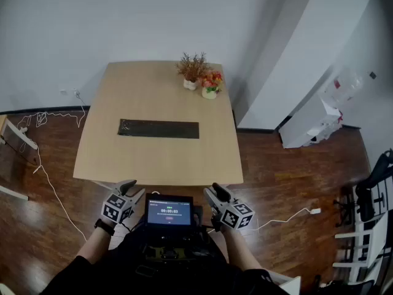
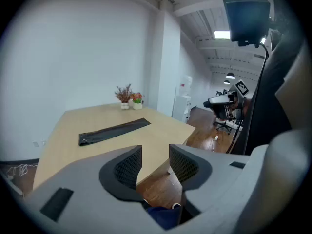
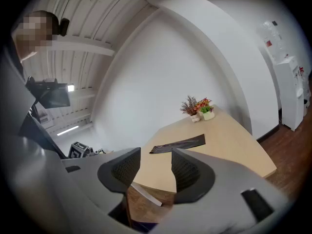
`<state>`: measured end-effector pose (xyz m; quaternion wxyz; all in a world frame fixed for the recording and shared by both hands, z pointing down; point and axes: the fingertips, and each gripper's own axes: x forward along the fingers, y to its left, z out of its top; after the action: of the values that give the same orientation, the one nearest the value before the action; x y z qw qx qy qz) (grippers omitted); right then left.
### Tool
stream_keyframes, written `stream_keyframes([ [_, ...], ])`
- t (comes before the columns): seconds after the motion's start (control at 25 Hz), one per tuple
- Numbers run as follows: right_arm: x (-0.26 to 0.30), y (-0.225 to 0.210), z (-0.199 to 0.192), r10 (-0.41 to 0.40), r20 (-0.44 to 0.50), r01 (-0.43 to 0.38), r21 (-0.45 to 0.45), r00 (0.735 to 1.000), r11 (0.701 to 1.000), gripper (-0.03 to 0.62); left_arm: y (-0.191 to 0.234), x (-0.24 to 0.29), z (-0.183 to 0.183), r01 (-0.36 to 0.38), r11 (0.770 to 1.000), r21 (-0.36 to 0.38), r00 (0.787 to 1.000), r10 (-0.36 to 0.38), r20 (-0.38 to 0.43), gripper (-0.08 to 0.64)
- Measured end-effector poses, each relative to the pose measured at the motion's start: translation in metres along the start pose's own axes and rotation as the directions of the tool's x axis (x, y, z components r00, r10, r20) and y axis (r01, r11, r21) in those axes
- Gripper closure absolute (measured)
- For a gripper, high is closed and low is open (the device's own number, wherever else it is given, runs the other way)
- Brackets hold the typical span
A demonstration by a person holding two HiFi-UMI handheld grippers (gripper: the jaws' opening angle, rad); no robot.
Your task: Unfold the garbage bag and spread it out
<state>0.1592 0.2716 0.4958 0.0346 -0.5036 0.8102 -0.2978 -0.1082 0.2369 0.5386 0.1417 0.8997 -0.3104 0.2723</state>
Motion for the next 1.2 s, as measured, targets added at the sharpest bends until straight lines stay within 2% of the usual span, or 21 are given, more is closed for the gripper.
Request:
stream_keyframes([
  [0.36, 0.006, -0.016, 0.010, 0.014, 0.006, -0.014, -0.016, 1.000, 1.000, 0.374, 0.022, 0.011, 0.026, -0.057, 0.990, 0.126, 0.998, 0.058, -0.005, 0.379],
  [0.52, 0.012, -0.020, 0.010, 0.014, -0.004, -0.014, -0.011, 1.000, 1.000, 0.374, 0.034, 0.014, 0.036, -0.076, 0.987, 0.143, 0.997, 0.077, 0.002, 0.379],
  [0.72, 0.028, -0.020, 0.023, 0.023, -0.002, -0.023, -0.047, 1.000, 0.999, 0.373, 0.051, 0.023, 0.048, -0.082, 0.984, 0.155, 0.997, 0.082, 0.006, 0.379],
  [1.2, 0.095, -0.028, 0.080, 0.009, 0.004, -0.009, -0.113, 1.000, 0.994, 0.374, 0.103, 0.068, 0.084, -0.023, 0.985, 0.171, 1.000, 0.022, 0.010, 0.379],
])
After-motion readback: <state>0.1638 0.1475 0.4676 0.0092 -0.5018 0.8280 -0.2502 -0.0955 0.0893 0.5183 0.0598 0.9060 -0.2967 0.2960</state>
